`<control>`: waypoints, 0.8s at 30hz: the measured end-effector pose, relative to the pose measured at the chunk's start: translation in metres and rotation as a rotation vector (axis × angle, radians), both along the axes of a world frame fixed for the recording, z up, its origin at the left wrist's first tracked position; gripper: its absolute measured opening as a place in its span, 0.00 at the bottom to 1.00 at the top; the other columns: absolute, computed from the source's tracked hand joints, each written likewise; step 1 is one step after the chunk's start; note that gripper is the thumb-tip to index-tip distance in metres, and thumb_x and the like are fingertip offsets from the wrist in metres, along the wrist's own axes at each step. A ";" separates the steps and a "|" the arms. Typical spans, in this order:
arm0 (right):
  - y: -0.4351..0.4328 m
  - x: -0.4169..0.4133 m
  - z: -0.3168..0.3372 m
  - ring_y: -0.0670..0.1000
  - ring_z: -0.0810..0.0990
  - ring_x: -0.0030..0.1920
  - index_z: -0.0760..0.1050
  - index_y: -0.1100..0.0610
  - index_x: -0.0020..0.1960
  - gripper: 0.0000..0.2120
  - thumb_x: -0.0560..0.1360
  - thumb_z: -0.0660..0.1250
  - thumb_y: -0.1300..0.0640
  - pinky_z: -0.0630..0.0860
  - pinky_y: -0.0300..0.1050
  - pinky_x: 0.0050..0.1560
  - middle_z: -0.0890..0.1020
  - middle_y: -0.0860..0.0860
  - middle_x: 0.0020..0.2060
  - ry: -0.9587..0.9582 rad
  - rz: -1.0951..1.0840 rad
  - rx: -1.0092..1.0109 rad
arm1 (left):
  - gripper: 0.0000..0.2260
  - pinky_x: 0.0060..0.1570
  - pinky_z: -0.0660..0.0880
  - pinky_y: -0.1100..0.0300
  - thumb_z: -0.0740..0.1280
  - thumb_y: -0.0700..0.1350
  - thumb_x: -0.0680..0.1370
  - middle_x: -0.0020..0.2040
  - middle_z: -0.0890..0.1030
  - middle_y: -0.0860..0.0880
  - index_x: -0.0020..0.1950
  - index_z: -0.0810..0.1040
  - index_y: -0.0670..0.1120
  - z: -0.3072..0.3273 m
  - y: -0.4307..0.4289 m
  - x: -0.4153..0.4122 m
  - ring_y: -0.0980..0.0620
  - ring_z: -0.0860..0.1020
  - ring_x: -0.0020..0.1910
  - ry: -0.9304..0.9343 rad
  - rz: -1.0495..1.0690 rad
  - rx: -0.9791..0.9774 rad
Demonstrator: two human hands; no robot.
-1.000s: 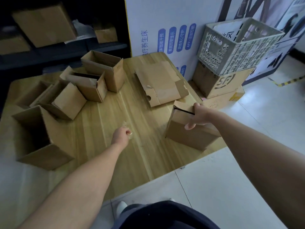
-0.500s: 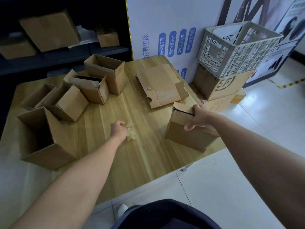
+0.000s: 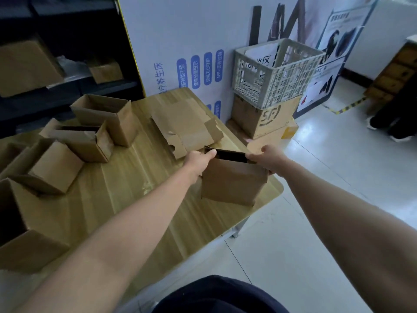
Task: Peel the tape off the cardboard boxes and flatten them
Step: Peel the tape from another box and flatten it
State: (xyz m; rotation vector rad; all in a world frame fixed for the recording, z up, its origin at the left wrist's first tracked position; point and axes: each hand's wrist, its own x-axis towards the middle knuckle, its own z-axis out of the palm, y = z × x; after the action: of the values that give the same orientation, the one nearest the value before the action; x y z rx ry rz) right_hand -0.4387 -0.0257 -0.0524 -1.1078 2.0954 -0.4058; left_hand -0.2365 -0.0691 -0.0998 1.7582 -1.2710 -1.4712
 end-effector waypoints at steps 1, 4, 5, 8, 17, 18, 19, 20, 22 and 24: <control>0.001 0.001 -0.001 0.55 0.77 0.50 0.68 0.63 0.65 0.31 0.73 0.68 0.40 0.80 0.50 0.48 0.76 0.55 0.53 0.030 -0.001 -0.017 | 0.22 0.56 0.76 0.47 0.71 0.56 0.71 0.53 0.81 0.46 0.56 0.78 0.42 0.002 0.001 -0.001 0.46 0.78 0.52 0.018 0.017 0.017; 0.000 0.007 -0.006 0.54 0.76 0.46 0.73 0.64 0.61 0.30 0.75 0.63 0.38 0.78 0.47 0.46 0.78 0.56 0.50 0.159 0.008 -0.101 | 0.12 0.55 0.76 0.51 0.70 0.47 0.72 0.50 0.82 0.44 0.51 0.80 0.41 0.010 0.006 -0.005 0.47 0.79 0.50 0.044 0.017 0.029; 0.000 0.009 -0.006 0.53 0.75 0.45 0.73 0.63 0.60 0.29 0.76 0.61 0.38 0.78 0.47 0.48 0.79 0.57 0.50 0.179 -0.007 -0.131 | 0.08 0.55 0.76 0.52 0.68 0.44 0.73 0.50 0.81 0.44 0.50 0.79 0.41 0.014 0.009 -0.006 0.47 0.78 0.50 0.061 0.002 0.032; 0.000 0.011 -0.009 0.53 0.77 0.42 0.76 0.63 0.55 0.31 0.75 0.58 0.35 0.78 0.47 0.47 0.78 0.54 0.43 0.213 -0.067 -0.172 | 0.10 0.45 0.77 0.54 0.62 0.35 0.76 0.51 0.76 0.41 0.57 0.74 0.42 0.023 0.011 -0.004 0.47 0.75 0.46 0.185 -0.040 0.108; 0.003 0.021 -0.006 0.55 0.74 0.56 0.59 0.55 0.69 0.37 0.67 0.76 0.55 0.79 0.48 0.49 0.72 0.55 0.56 0.106 -0.109 -0.105 | 0.18 0.34 0.74 0.57 0.58 0.30 0.74 0.54 0.74 0.40 0.61 0.71 0.44 0.030 0.018 -0.003 0.47 0.74 0.45 0.301 -0.004 0.167; 0.002 0.021 -0.004 0.54 0.75 0.53 0.61 0.56 0.66 0.32 0.68 0.75 0.55 0.79 0.47 0.46 0.72 0.54 0.53 0.084 -0.107 -0.110 | 0.20 0.34 0.74 0.57 0.58 0.30 0.74 0.56 0.74 0.41 0.64 0.70 0.44 0.029 0.016 -0.003 0.47 0.74 0.45 0.302 0.007 0.158; 0.001 0.020 0.000 0.53 0.76 0.49 0.64 0.58 0.60 0.26 0.70 0.74 0.55 0.80 0.47 0.44 0.73 0.53 0.49 0.050 -0.093 -0.112 | 0.23 0.35 0.75 0.56 0.58 0.30 0.74 0.58 0.75 0.41 0.67 0.70 0.46 0.027 0.013 -0.001 0.46 0.74 0.47 0.309 0.029 0.151; -0.001 0.019 0.005 0.52 0.77 0.45 0.67 0.60 0.55 0.19 0.71 0.72 0.56 0.81 0.47 0.43 0.75 0.54 0.46 0.007 -0.062 -0.105 | 0.26 0.37 0.76 0.55 0.59 0.29 0.74 0.60 0.75 0.41 0.69 0.69 0.48 0.025 0.010 0.002 0.45 0.75 0.49 0.319 0.063 0.145; -0.005 0.017 0.015 0.52 0.79 0.40 0.72 0.61 0.49 0.08 0.74 0.68 0.59 0.81 0.45 0.41 0.78 0.56 0.44 -0.065 0.012 -0.090 | 0.30 0.45 0.79 0.49 0.64 0.28 0.73 0.65 0.73 0.43 0.71 0.67 0.51 0.024 0.006 0.007 0.41 0.75 0.57 0.324 0.145 0.129; -0.008 0.017 0.023 0.52 0.81 0.40 0.75 0.63 0.51 0.06 0.76 0.64 0.62 0.81 0.44 0.41 0.79 0.57 0.43 -0.085 0.044 -0.099 | 0.33 0.59 0.75 0.43 0.70 0.30 0.71 0.69 0.70 0.44 0.71 0.66 0.51 0.021 0.004 0.011 0.39 0.71 0.65 0.243 0.210 0.095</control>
State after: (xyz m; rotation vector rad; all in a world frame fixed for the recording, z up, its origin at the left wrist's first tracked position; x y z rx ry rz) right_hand -0.4216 -0.0339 -0.0291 -1.1718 1.9914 -0.5312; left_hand -0.2254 -0.0655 -0.0785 1.6544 -0.8799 -1.5872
